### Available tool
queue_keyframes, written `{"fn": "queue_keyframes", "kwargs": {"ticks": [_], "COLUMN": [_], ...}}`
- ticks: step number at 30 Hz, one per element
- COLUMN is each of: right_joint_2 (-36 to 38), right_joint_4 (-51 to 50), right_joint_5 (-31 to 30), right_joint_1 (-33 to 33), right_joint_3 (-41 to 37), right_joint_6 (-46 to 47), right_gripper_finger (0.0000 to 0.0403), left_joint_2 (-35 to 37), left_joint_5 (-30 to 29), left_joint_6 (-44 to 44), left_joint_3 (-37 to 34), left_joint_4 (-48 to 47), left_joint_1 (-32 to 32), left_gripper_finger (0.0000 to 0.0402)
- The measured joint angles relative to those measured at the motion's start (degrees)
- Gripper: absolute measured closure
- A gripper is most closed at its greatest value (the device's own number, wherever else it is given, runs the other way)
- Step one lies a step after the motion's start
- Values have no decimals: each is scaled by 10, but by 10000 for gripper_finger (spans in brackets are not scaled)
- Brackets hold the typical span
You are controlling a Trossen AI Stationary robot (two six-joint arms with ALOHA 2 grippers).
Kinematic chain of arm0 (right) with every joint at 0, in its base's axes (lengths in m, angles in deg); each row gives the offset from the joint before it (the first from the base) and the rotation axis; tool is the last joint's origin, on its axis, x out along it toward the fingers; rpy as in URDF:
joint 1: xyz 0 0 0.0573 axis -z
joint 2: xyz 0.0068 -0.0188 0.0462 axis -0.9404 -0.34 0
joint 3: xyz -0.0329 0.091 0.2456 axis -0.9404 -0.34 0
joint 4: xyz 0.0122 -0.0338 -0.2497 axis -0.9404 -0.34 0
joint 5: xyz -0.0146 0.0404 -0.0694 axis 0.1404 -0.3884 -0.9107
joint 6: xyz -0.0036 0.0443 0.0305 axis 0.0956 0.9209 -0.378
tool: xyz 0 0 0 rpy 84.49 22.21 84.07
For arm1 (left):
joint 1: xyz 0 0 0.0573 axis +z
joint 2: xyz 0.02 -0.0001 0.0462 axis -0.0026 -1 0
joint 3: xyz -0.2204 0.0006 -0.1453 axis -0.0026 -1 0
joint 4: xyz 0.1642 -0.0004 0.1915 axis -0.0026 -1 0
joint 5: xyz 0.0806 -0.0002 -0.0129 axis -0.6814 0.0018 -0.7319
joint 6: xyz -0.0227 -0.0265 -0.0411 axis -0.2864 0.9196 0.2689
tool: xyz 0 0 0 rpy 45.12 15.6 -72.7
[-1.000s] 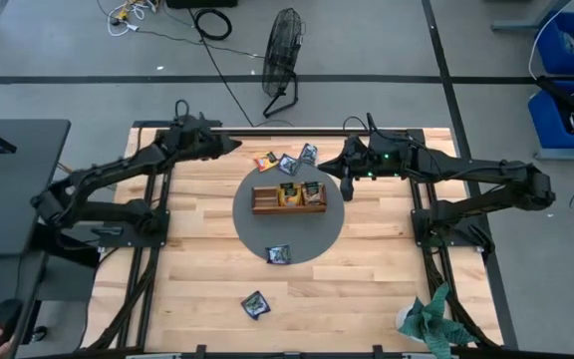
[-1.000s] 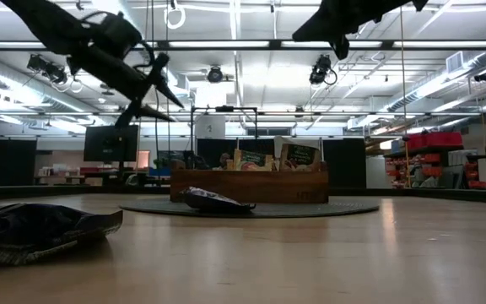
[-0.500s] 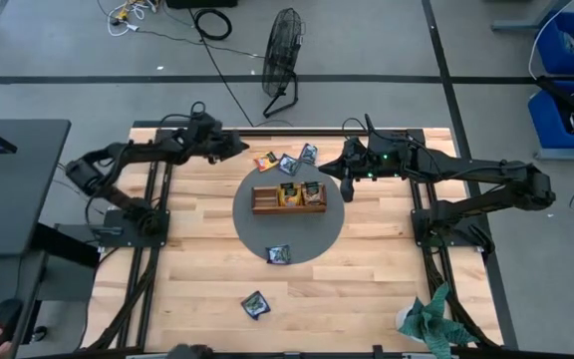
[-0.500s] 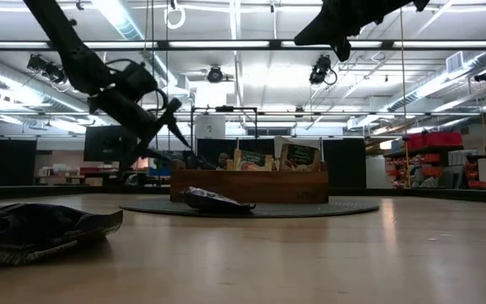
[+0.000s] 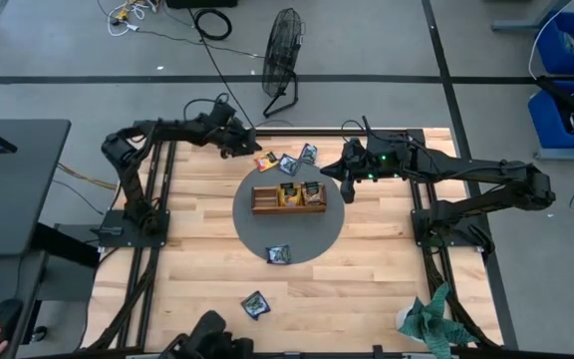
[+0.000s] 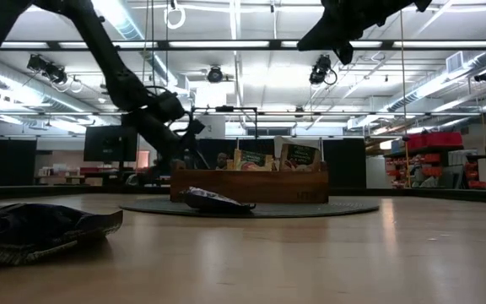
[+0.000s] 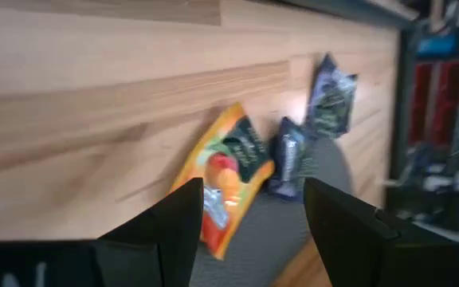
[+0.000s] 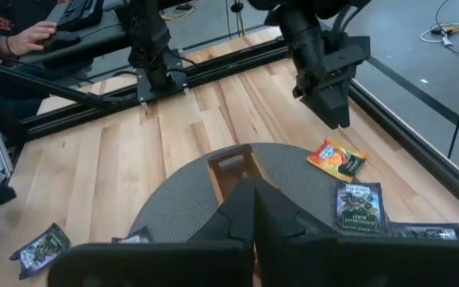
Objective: Pick & Place Tea
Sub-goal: Put the yellow tea bag into the middle section of the wooden organizer
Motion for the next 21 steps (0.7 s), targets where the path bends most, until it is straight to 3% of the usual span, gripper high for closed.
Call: {"fn": "queue_keyframes", "kwargs": {"ticks": [8,21], "right_joint_2": [0,0], "right_joint_4": [-1,-7], "right_joint_5": [0,0], "right_joint_1": [0,1], "right_joint_3": [0,0], "right_joint_6": [-2,-18], "right_gripper_finger": [403,403], "left_joint_2": [-3,-32], "left_joint_5": [-65,-61], "left_joint_6": [-84,-104], "left_joint_3": [44,46], "left_joint_4": [-107,-129], "left_joint_1": [3,-17], "left_gripper_finger": [181,181]}}
